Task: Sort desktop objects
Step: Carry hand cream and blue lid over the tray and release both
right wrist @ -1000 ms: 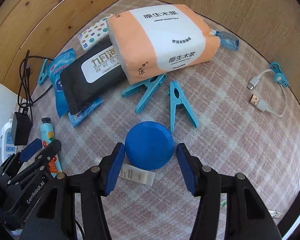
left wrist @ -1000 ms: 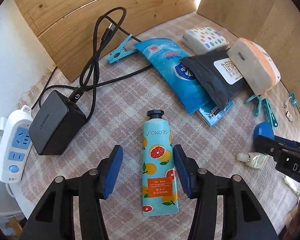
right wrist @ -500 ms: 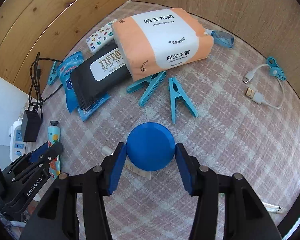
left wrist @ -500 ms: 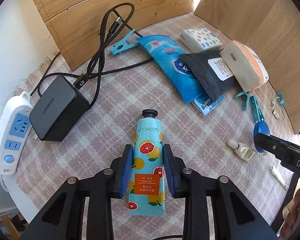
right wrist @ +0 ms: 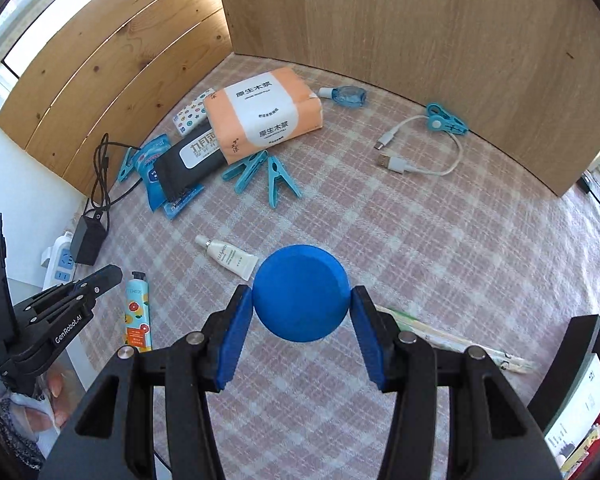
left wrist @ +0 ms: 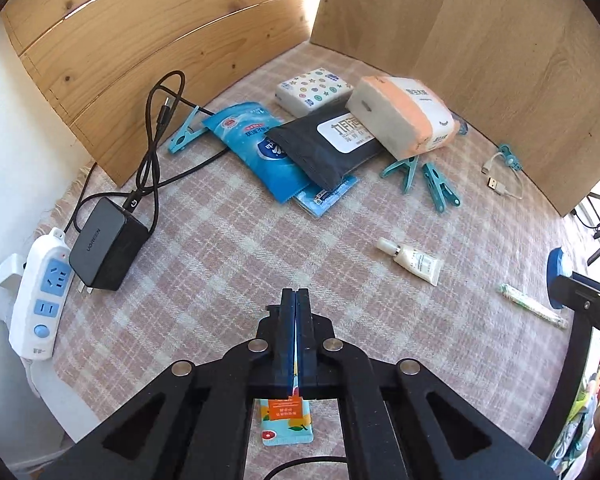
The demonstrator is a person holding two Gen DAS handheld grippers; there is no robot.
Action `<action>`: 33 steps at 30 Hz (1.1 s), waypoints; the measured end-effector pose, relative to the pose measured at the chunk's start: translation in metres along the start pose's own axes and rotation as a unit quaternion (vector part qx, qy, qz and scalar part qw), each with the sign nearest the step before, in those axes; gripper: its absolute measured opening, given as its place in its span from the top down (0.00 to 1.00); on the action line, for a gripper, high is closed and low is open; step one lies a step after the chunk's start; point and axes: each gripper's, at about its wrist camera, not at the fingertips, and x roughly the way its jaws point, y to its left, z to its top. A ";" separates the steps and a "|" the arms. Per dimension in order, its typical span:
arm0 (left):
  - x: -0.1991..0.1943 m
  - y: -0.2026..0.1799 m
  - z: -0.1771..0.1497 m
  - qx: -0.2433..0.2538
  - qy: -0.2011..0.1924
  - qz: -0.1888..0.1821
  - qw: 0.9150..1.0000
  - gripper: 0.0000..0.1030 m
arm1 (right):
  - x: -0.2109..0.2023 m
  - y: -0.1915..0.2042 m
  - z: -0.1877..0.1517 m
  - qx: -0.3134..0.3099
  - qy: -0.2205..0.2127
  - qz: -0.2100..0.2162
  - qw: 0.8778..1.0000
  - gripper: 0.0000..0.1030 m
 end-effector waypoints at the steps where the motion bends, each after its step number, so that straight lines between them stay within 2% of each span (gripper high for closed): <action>1: -0.004 0.006 0.017 -0.013 0.005 0.001 1.000 1.00 | -0.003 -0.006 -0.004 0.005 -0.003 -0.003 1.000 0.52; 2: -0.012 0.012 0.011 -0.022 0.011 -0.001 1.000 0.98 | -0.005 -0.011 -0.009 0.011 -0.004 -0.005 1.000 0.52; 4: -0.014 0.013 0.005 -0.015 0.034 0.001 0.999 0.77 | -0.008 -0.021 -0.019 0.023 -0.002 -0.006 1.000 0.52; 5: -0.013 0.013 0.000 -0.009 0.039 0.015 0.999 0.59 | -0.010 -0.025 -0.023 0.026 0.000 -0.006 1.000 0.52; 6: -0.010 0.012 -0.003 -0.004 0.042 0.031 0.999 0.54 | -0.010 -0.027 -0.026 0.029 0.002 -0.008 1.000 0.52; 11: 0.013 0.013 -0.008 -0.007 0.071 0.051 0.996 0.54 | -0.009 -0.032 -0.037 0.032 0.008 -0.012 0.999 0.52; 13: 0.021 0.014 -0.011 -0.012 0.081 0.046 0.996 0.61 | -0.010 -0.032 -0.041 0.032 0.008 -0.015 0.999 0.52; 14: 0.023 0.014 -0.012 -0.011 0.078 0.046 0.996 0.72 | -0.010 -0.033 -0.043 0.032 0.008 -0.015 0.999 0.52; 15: 0.022 0.013 -0.013 -0.006 0.070 0.054 0.996 0.76 | -0.012 -0.033 -0.045 0.033 0.007 -0.016 0.999 0.52; 18: 0.021 0.012 -0.018 -0.007 0.072 0.034 0.997 0.76 | -0.017 -0.035 -0.053 0.035 0.003 -0.019 0.999 0.52; 22: 0.003 0.004 -0.028 -0.001 0.053 0.016 0.998 0.77 | -0.031 -0.044 -0.065 0.046 -0.006 -0.017 0.999 0.52; 27: -0.031 -0.025 -0.043 0.033 0.022 -0.011 0.999 0.77 | -0.056 -0.058 -0.086 0.052 -0.028 -0.024 0.998 0.52; 33: -0.079 -0.071 -0.062 0.092 -0.013 -0.043 0.995 0.77 | -0.092 -0.095 -0.123 0.093 -0.056 -0.022 0.994 0.52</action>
